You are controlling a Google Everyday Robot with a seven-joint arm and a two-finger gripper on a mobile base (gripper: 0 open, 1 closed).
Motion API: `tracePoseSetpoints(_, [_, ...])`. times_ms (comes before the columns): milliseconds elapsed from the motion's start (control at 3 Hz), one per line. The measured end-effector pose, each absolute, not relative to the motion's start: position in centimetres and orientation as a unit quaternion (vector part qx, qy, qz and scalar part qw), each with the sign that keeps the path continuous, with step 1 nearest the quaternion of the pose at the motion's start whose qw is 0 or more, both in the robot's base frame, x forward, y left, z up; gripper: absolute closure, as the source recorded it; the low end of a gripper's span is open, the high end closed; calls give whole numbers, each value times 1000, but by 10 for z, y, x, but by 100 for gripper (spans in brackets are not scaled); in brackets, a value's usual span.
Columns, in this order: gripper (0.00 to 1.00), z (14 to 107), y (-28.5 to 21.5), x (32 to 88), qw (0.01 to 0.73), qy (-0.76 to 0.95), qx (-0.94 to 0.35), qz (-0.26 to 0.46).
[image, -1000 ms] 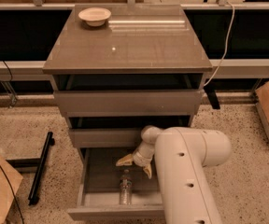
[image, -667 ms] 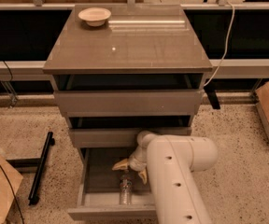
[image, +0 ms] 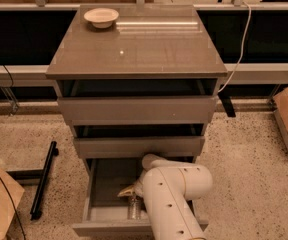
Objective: Pick water bottle from bottom drawer and place on counter
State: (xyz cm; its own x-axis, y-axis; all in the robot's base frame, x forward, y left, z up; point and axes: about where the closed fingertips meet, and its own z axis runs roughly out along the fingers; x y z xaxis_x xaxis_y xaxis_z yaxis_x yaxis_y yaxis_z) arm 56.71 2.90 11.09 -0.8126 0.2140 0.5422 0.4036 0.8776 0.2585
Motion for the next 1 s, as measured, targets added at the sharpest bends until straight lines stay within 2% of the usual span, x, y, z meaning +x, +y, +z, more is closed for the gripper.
tracePoseSetpoints(1000, [72, 120, 25, 558, 270, -930, -176, -178])
